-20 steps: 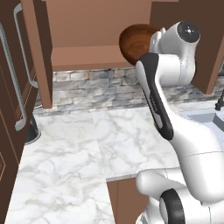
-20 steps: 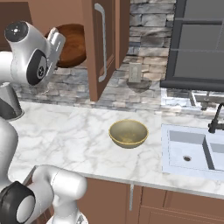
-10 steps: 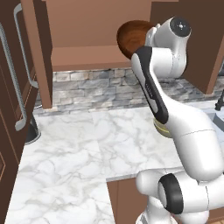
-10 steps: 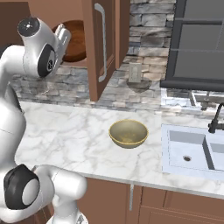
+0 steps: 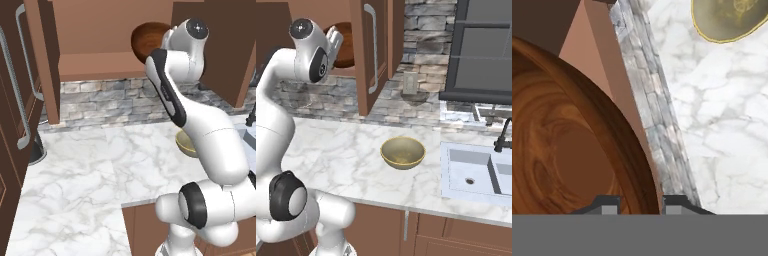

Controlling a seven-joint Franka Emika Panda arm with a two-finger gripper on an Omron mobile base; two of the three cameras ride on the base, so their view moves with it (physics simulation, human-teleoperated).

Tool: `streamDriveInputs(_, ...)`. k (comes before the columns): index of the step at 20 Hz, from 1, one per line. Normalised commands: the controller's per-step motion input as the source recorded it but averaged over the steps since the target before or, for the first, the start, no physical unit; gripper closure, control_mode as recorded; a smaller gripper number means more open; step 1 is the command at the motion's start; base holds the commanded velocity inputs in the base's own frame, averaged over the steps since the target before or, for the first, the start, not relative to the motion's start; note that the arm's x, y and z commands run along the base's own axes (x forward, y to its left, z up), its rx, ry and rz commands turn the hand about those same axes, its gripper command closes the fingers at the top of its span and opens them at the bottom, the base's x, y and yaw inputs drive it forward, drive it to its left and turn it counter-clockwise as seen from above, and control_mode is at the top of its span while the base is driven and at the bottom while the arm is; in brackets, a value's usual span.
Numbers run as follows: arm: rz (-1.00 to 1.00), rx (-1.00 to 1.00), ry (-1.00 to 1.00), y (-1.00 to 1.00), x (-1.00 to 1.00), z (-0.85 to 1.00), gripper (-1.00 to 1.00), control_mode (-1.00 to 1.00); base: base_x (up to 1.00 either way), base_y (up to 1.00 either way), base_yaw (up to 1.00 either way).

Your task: Open the cabinet. Pick the bowls from the counter and place them in the cabinet. Then close the cabinet.

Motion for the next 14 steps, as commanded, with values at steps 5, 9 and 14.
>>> streamDriveInputs(5, 0.0, 0.0, 0.0, 0.0, 0.47, 0.0, 1.0, -1.0, 0.0, 0.0, 0.0)
streamDriveInputs(9, 0.0, 0.0, 0.0, -0.02, 0.46, 0.0, 1.0, -1.0, 0.0, 0.0, 0.0)
streamDriveInputs(14, 0.01, 0.0, 0.0, -0.01, 0.47, -0.05, 1.0, -1.0, 0.0, 0.0, 0.0)
